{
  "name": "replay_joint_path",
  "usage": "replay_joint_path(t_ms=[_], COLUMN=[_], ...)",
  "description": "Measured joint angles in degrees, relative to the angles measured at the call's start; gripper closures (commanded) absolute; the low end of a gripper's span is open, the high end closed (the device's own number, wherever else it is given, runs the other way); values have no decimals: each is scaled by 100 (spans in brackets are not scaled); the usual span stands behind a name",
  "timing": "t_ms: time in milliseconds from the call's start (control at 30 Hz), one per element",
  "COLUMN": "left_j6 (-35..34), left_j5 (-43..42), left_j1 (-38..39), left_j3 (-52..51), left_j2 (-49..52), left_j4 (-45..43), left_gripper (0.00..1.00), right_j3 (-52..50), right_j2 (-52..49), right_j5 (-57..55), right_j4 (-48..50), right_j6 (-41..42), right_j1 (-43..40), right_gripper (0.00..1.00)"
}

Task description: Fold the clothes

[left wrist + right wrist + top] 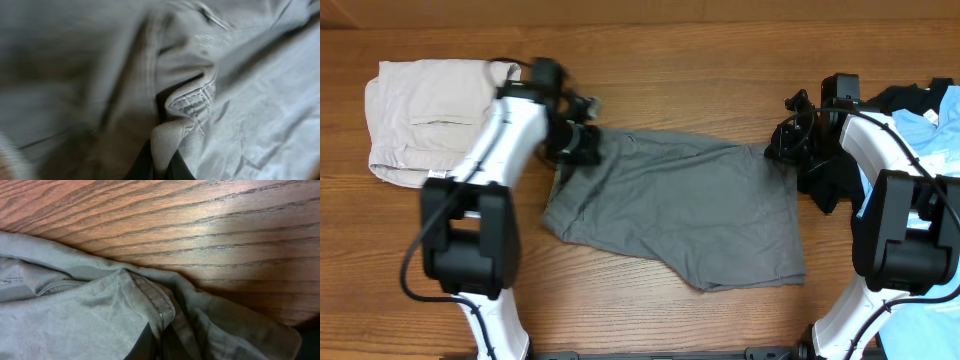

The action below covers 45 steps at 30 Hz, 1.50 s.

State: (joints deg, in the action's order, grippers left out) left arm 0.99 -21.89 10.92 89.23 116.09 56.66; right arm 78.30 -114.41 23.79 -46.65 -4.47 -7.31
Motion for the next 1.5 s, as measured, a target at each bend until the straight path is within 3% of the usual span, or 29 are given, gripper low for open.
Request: replay_joint_path(t_ms=[133,200,300,367,533,633,667,700,967,1333,1500], left_j6=[-586,-970,-1185,-1276,-1357,-1381,-1397,-1410,-1440,-1460,-1486], left_j5=[1025,1631,2096,2358,2787,2894,2920,2946,3230,3458,3458], left_j1=[826,1263,1541,1692,1840,1818,1818,1818,1818,1818,1818], left_j3=[2,2,2,2,2,2,2,2,13,404,411], left_j2=[0,0,0,0,2,2,2,2,4,-125,-133], left_j4=[105,131,144,144,149,146,146,146,225,511,509], left_gripper=[95,89,83,73,67,74,89,96,96,96,96], right_j3=[0,0,0,0,0,0,0,0,0,522,352], right_j2=[0,0,0,0,0,0,0,0,0,92,111], right_j5=[0,0,2,-2,0,0,0,0,15,168,59], right_j4=[0,-2,0,-2,-2,0,-4,0,-4,-1316,-807], right_j6=[2,2,0,2,2,2,2,0,136,326,341], right_j1=[0,0,0,0,0,0,0,0,0,0,11], right_gripper=[96,96,96,96,96,96,96,96,96,96,96])
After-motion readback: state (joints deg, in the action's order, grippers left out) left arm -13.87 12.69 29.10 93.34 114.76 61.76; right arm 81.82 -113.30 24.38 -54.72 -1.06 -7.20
